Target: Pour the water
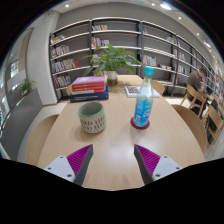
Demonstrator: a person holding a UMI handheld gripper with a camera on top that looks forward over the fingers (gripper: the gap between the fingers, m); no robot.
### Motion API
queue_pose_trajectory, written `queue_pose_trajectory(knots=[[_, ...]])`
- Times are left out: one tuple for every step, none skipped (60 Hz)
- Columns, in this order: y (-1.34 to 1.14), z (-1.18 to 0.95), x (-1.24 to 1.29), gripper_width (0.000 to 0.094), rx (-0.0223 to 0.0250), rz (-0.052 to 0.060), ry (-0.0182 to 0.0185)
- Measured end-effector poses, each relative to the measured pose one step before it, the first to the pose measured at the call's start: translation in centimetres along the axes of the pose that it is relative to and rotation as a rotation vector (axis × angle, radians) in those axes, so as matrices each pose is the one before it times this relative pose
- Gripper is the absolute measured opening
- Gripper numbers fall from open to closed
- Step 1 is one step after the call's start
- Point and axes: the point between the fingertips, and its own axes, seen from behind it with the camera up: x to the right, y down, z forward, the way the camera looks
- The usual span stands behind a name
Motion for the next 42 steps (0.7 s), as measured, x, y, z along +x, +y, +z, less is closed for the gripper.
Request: queue_pose_trajectory(knots=[[-0.276, -0.484, -0.562, 0.0837, 0.00381, -0.0018, -0.00796], [-0.387, -0.436, -0.523, 0.0838, 0.00550, -0.0026, -0.00673], [-0.432, -0.460, -0.424, 0.0841, 0.00542, -0.0033, -0.00451], [-0.420, -0.456, -0.374, 0.0845, 0.00448, -0.0029, -0.00208], [-0.442, -0.531, -0.320, 0.0848, 0.00422, -0.0022, -0.00052], [-1.290, -0.784, -0.205, 0.0848, -0.00086, -0.0014, -0.00319], [-0.160, -0.320, -0.481, 0.0849, 0.00959, -0.0031, -0.00139], [-0.472, -0.436, -0.335, 0.0848, 0.00711, -0.0039, -0.00329], [-0.474, -0.413, -0.319, 0.0848, 0.00596, -0.0040, -0.00218], [-0.511, -0.404, -0.240, 0.0848, 0.00636, -0.0027, -0.00008], [-0.539, -0.386, -0.139, 0.0851, 0.00731, -0.0009, 0.00175], [-0.573, -0.379, -0.101, 0.0849, 0.00829, 0.0000, 0.00227], [-0.613, -0.345, -0.108, 0.0850, 0.00796, 0.0002, 0.00201], [-0.565, -0.357, -0.097, 0.0851, 0.00720, 0.0003, 0.00136], [-0.981, -0.981, 0.248, 0.0851, 0.00220, 0.0012, -0.00331], [-0.669, -0.104, -0.438, 0.0849, 0.00487, 0.0007, 0.00287], [-0.546, -0.347, -0.121, 0.0850, 0.00600, 0.0010, 0.00100], [-0.516, -0.329, -0.096, 0.0852, 0.00646, 0.0005, 0.00220], [-0.569, -0.344, -0.005, 0.0847, 0.00763, 0.0000, 0.00281], [-0.555, -0.317, 0.007, 0.0850, 0.00881, 0.0007, 0.00298], [-0.502, -0.326, 0.016, 0.0850, 0.00761, 0.0011, 0.00272], [-0.476, -0.287, 0.022, 0.0847, 0.00625, 0.0002, 0.00339], [-0.399, -0.226, 0.058, 0.0848, 0.00509, -0.0011, 0.00396], [-0.119, -0.423, 0.485, 0.0849, 0.00573, -0.0009, 0.00056], [-0.395, -0.286, 0.023, 0.0850, 0.00372, -0.0016, 0.00358], [-0.597, -0.380, -0.024, 0.0849, 0.00064, -0.0012, 0.00379], [-0.276, -0.224, 0.050, 0.0849, 0.00201, -0.0017, 0.00440], [-0.269, -0.280, 0.096, 0.0849, 0.00176, -0.0023, 0.00491], [-0.298, -0.281, 0.119, 0.0850, 0.00344, -0.0020, 0.00532], [-0.262, -0.278, 0.098, 0.0850, 0.00431, -0.0015, 0.00496], [-0.292, -0.267, 0.065, 0.0849, 0.00446, -0.0015, 0.00365], [-0.263, -0.275, 0.068, 0.0850, 0.00503, -0.0030, 0.00249], [-0.275, -0.229, 0.073, 0.0852, 0.00542, -0.0023, 0.00242], [-0.071, -0.211, 0.205, 0.0852, 0.00472, -0.0012, 0.00160], [-0.197, -0.165, 0.068, 0.0851, 0.00132, 0.0008, 0.00282], [-0.049, -0.109, 0.016, 0.0852, 0.00084, 0.0024, 0.00199], [-0.083, -0.146, 0.025, 0.0851, 0.00009, 0.0024, 0.00060], [-0.091, -0.153, 0.020, 0.0847, 0.00047, 0.0043, -0.00044], [-0.127, -0.140, 0.028, 0.0851, 0.00109, 0.0039, 0.00021], [-0.115, -0.131, 0.035, 0.0848, 0.00162, 0.0023, 0.00180], [-0.050, -0.392, 0.072, 0.0851, 0.00198, 0.0011, 0.00255], [-0.164, -0.117, 0.047, 0.0850, 0.00251, 0.0017, 0.00174]])
